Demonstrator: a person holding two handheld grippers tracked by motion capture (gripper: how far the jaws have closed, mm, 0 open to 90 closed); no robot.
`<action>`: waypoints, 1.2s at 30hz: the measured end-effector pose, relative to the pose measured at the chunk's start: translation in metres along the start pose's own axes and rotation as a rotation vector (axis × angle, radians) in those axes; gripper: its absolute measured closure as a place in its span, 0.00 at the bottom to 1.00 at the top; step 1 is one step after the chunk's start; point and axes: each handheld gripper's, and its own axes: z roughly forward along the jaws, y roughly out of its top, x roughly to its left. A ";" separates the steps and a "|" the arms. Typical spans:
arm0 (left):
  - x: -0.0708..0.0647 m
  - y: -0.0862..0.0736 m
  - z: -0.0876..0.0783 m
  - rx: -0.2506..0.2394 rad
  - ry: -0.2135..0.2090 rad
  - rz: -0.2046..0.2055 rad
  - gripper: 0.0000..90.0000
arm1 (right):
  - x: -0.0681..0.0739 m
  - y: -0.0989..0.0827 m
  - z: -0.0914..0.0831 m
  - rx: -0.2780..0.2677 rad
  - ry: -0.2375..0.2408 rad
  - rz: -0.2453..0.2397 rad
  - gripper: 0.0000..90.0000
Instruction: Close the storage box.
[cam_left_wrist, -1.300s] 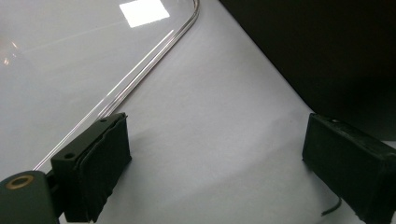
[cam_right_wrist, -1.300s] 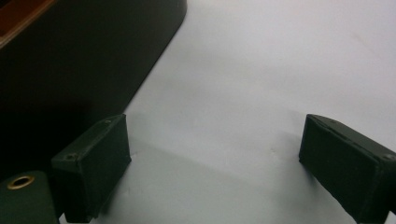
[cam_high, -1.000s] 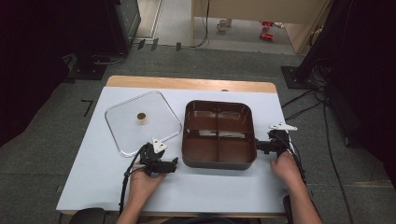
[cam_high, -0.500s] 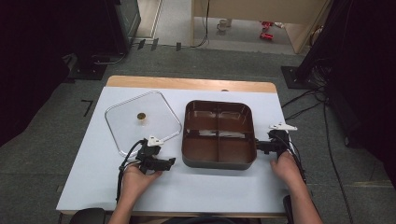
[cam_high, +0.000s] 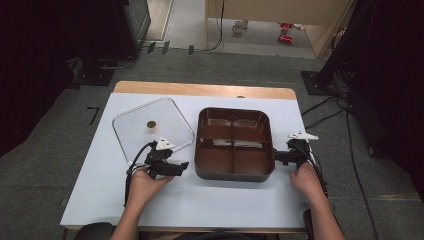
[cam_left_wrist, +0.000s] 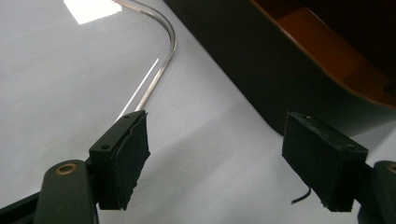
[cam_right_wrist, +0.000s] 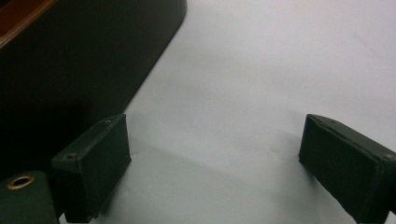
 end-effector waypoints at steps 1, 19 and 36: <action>0.001 0.003 -0.001 -0.009 -0.001 0.005 0.26 | 0.000 0.000 0.000 0.000 0.000 0.000 0.09; 0.034 0.030 -0.004 -0.043 -0.003 -0.011 0.30 | 0.000 0.000 0.000 0.000 0.000 -0.001 0.09; 0.075 0.057 -0.012 -0.058 0.045 -0.022 0.30 | 0.000 0.000 0.000 0.001 -0.001 -0.001 0.09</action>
